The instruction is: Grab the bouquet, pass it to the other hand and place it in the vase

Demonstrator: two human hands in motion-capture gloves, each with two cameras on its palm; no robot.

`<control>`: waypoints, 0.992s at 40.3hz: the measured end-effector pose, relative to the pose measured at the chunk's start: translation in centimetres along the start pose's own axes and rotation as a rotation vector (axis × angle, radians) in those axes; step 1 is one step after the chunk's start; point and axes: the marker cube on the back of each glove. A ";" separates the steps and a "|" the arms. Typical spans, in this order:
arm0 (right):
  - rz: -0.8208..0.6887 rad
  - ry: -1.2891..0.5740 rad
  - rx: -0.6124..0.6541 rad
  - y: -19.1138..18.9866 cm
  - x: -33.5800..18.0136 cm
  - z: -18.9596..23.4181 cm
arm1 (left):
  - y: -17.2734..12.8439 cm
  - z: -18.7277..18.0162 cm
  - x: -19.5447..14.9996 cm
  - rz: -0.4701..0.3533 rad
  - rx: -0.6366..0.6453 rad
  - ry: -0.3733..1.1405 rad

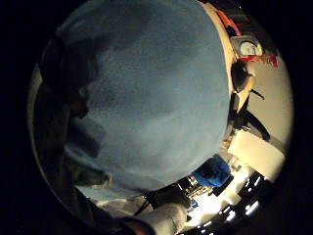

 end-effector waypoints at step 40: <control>-0.343 -1.276 0.176 5.2 -13.2 -12.0 | -6.8 -9.9 3.8 0.270 0.329 1.170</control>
